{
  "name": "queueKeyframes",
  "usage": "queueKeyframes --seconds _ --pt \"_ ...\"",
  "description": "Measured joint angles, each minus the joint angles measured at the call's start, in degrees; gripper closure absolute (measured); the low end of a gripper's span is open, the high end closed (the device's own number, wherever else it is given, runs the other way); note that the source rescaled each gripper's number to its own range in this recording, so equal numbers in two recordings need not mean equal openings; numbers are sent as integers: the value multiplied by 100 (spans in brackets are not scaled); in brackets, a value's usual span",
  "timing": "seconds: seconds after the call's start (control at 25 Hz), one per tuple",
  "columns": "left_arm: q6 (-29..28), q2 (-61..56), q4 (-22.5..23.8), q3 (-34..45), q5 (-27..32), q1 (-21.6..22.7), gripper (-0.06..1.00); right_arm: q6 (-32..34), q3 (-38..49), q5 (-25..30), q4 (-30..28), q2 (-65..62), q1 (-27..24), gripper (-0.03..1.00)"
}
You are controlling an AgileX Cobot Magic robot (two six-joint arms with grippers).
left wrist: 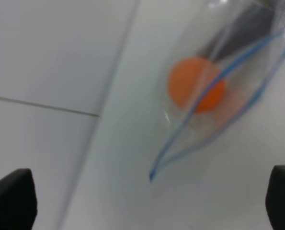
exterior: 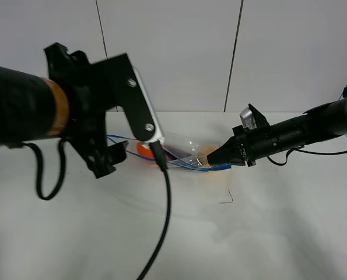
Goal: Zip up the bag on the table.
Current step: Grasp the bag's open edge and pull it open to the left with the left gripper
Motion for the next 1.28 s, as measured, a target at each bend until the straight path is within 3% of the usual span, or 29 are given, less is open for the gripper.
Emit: queueKeyframes --seconds 0.16,0.4,0.64,1.0,1.28 --pt "-1176 974 1318 0 -71 -309 -4 97 0 0 95 0 0 97" --pt "-1991 2163 2364 0 -259 -555 -4 130 0 20 328 0 0 97" --pt "-3003 2954 3767 -4 -494 -712 -4 132 0 173 562 0 0 97" --pt "-3325 3559 3932 -610 -535 -712 -1 181 0 257 612 0 0 97" --pt "-3332 3736 3942 -691 -540 -712 24 195 0 257 612 0 0 97"
